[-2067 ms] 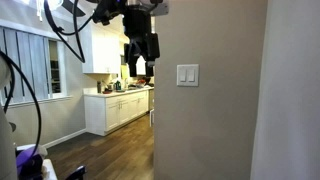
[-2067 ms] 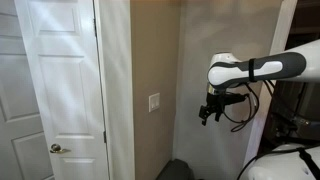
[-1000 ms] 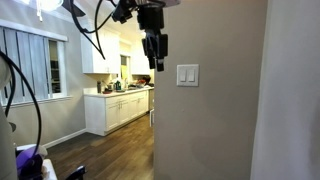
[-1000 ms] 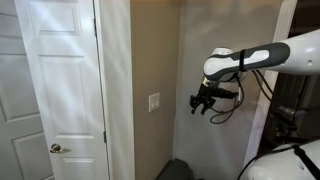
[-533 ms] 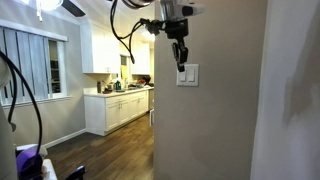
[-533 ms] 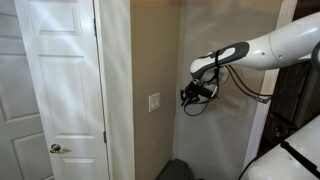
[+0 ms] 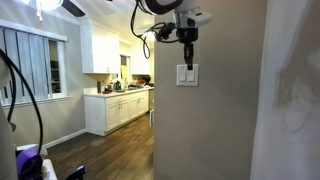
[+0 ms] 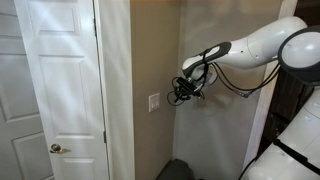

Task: Flip the switch to turn off the light

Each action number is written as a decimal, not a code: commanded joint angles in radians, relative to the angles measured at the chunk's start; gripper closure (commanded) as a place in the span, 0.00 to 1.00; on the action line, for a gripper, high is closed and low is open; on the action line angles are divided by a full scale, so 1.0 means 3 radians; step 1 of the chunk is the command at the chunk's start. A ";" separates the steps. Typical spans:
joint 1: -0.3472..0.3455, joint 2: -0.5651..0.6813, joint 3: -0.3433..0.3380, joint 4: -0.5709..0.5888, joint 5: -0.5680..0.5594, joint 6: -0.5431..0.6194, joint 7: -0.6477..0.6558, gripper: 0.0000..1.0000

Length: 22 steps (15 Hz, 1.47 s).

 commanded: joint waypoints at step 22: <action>0.0451 0.0989 0.0352 0.0244 0.1481 0.1991 0.1091 1.00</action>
